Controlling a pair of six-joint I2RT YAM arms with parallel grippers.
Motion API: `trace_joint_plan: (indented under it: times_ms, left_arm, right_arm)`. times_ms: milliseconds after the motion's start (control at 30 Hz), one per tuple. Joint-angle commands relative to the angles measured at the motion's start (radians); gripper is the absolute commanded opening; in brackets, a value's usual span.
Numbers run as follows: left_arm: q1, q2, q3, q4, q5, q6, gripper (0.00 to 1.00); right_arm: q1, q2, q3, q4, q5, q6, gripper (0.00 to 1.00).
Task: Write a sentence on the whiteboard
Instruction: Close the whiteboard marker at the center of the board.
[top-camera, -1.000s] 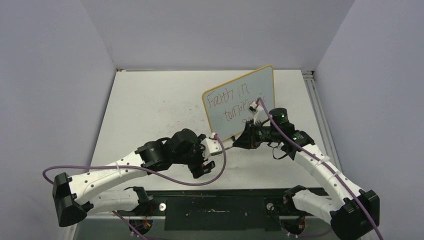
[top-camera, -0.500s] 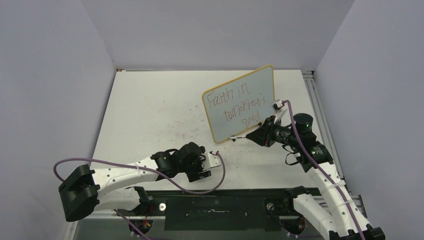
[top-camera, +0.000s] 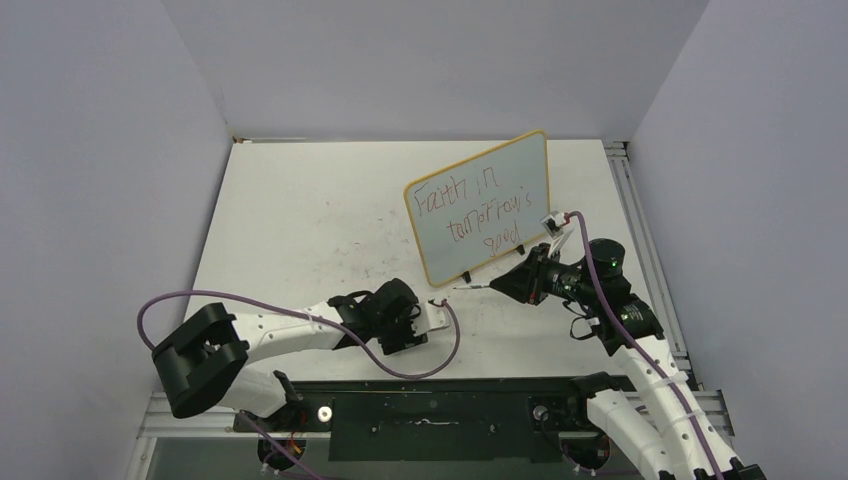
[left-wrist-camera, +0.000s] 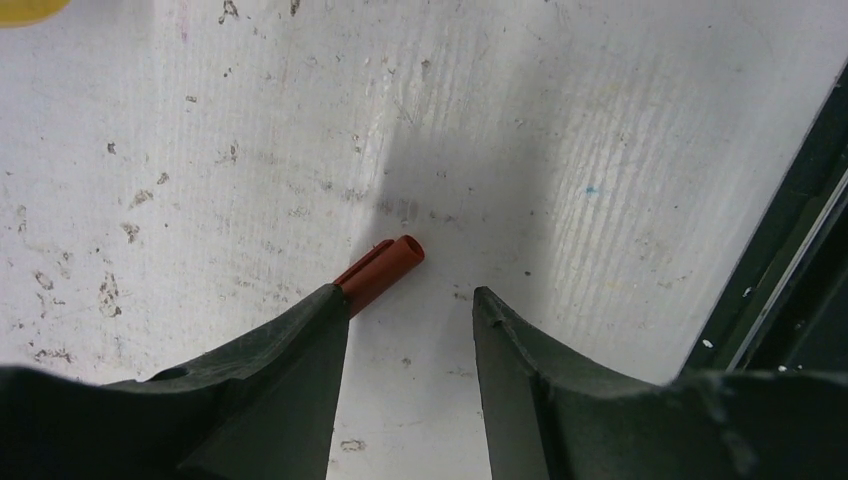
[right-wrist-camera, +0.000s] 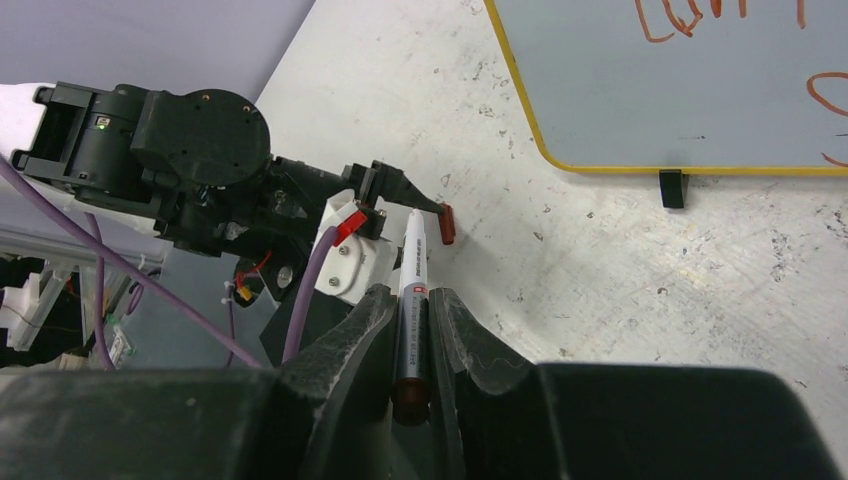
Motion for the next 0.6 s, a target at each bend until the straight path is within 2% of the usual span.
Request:
trace_joint_plan:
  times_ms: [0, 100, 400, 567]
  left_arm:
    - [0.013, 0.032, 0.057, 0.051, 0.033, 0.007, 0.47]
    - [0.034, 0.061, 0.083, 0.033, 0.046, 0.002, 0.46]
    - [0.034, 0.123, 0.146, -0.076, 0.126, -0.034, 0.24]
    - [0.021, 0.123, 0.184, -0.112, 0.100, -0.075, 0.20]
  right_arm:
    - [-0.008, -0.020, -0.008, 0.068, -0.025, 0.016, 0.05]
    - [-0.008, -0.020, -0.010, 0.069, -0.024, 0.017, 0.05]
    - [-0.009, -0.032, -0.013, 0.061, -0.022, 0.019, 0.05]
    - [-0.010, -0.037, -0.014, 0.057, -0.016, 0.019, 0.05]
